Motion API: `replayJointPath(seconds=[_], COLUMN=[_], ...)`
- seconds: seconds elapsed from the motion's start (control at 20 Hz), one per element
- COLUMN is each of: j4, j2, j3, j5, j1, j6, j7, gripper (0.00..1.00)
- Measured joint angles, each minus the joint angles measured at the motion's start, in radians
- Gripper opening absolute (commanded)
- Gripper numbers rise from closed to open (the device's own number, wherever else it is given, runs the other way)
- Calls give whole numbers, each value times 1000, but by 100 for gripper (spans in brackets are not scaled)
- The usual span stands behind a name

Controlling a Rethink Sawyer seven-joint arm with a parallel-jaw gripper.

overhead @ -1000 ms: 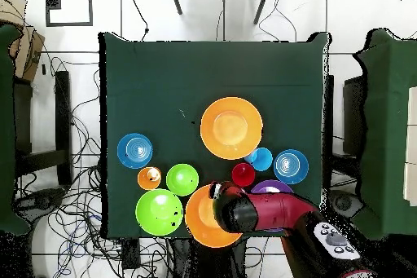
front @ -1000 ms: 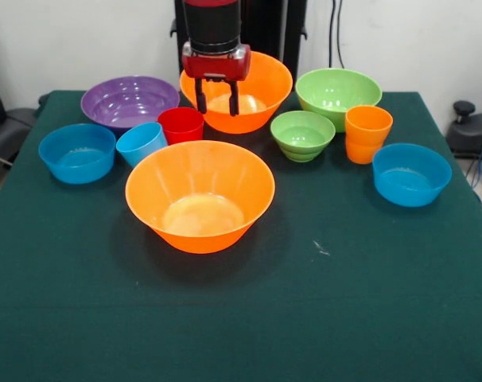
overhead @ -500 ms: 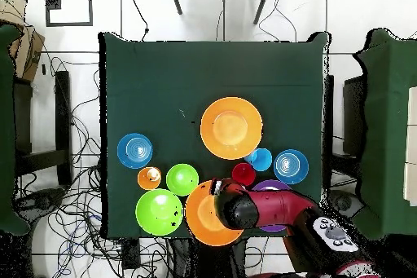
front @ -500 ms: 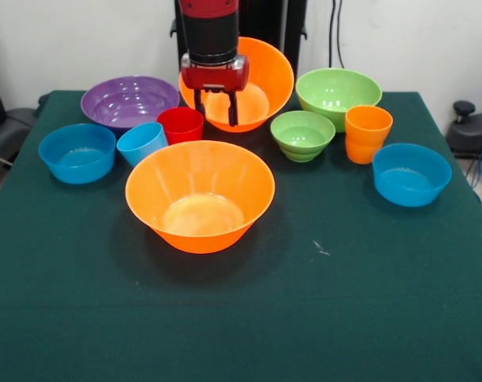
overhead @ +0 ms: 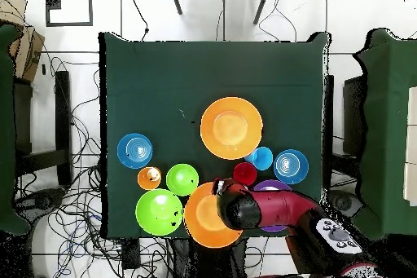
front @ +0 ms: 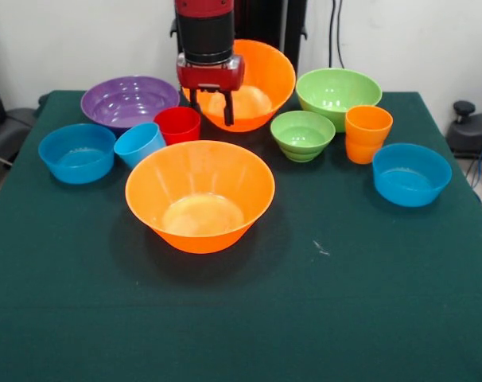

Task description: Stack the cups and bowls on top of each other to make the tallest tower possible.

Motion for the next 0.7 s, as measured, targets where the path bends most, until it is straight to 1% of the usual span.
replayJointPath(seconds=[0.25, 0.55, 0.7], j4=[16, 28, 29], j2=[-47, -116, -134], j3=[30, 89, 112], j5=[0, 4, 6], j1=[-33, -89, -105], j6=[17, 64, 82], j7=[0, 0, 0], gripper=[100, 100, 100])
